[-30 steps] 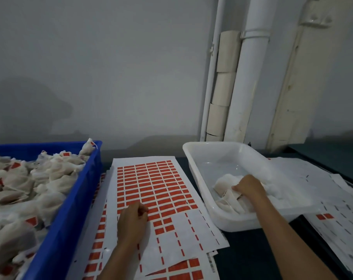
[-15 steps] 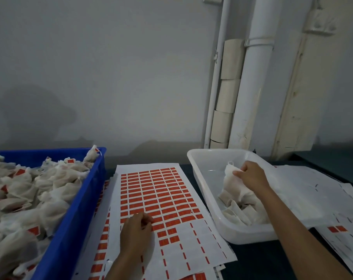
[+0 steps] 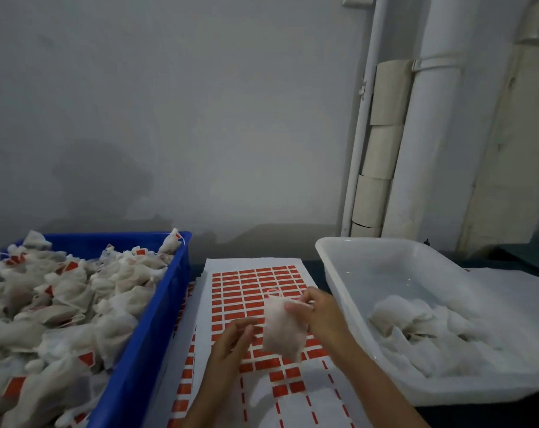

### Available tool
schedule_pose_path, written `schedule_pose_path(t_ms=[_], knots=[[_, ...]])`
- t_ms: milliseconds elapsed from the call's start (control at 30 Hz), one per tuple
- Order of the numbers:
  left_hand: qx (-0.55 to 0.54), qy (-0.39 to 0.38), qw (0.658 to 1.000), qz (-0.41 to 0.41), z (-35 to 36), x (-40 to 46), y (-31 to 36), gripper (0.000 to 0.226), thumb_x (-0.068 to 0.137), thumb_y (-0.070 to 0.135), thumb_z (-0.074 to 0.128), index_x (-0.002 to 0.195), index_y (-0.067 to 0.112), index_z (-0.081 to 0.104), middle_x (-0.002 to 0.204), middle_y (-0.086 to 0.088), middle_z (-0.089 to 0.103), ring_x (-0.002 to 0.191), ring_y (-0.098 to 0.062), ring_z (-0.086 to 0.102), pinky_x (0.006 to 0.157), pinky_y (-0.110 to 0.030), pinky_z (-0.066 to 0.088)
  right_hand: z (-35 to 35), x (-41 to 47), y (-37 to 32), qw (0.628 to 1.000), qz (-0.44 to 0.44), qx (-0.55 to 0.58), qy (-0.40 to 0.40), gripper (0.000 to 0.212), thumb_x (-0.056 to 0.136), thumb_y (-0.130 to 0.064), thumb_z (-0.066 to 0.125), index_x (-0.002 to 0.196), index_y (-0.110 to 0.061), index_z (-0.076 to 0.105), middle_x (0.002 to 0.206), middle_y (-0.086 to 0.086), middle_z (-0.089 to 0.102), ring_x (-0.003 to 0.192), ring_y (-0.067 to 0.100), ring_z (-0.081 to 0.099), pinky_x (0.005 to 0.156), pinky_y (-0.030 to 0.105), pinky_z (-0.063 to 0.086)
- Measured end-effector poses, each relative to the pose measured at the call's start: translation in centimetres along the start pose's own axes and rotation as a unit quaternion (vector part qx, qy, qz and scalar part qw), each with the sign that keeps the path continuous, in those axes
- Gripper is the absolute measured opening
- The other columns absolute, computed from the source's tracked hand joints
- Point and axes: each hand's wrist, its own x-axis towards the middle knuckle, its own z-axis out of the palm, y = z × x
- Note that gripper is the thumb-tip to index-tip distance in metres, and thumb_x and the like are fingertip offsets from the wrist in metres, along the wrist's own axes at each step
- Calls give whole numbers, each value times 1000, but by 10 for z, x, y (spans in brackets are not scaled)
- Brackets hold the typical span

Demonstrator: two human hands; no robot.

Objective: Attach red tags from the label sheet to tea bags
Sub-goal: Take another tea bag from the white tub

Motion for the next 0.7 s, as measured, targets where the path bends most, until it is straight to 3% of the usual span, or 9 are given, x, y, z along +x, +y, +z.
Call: schedule_pose_path(t_ms=[67,167,333,433,600,700], knots=[[-22,4,1000,17,5,-4,1,25,85,36,51,108,25,56,108,12,62,96,-11,62,73,-15,52,20,-3,10,1000,18,-10,-18,21,86,-29,60,70,-25,47,84,-2,59,75,12,58,71,21,50],[-61,43,997,-7,10,-5,-5,23,80,30,66,101,21,59,101,7,66,91,-16,64,69,-20,55,38,-3,22,999,41,0,-26,20,84,-31,61,70,-24,48,77,-5,58,69,8,56,65,17,48],[-100,96,990,-12,7,1,-21,9,82,25,65,88,18,64,90,7,69,88,-19,65,73,-28,55,52,-4,34,998,48,29,8,17,86,-36,58,73,-28,51,75,-11,57,68,5,55,56,10,37],[-76,124,989,-3,5,3,-27,6,82,25,65,84,19,64,86,12,68,88,-16,65,75,-27,53,58,-10,45,996,31,78,20,9,87,-35,57,82,-27,57,82,-12,62,76,6,60,60,10,42],[-44,146,988,1,3,4,-34,5,82,25,66,83,22,62,86,17,66,86,-10,64,63,-11,45,56,-14,58,990,21,126,60,7,88,-28,57,82,-24,60,83,-10,66,76,10,66,66,17,51],[-22,157,987,10,4,4,-34,6,83,27,65,83,23,61,90,16,65,85,-9,63,56,-8,46,55,-15,62,988,9,133,79,3,87,-26,58,84,-24,59,88,-10,67,79,10,66,70,16,51]])
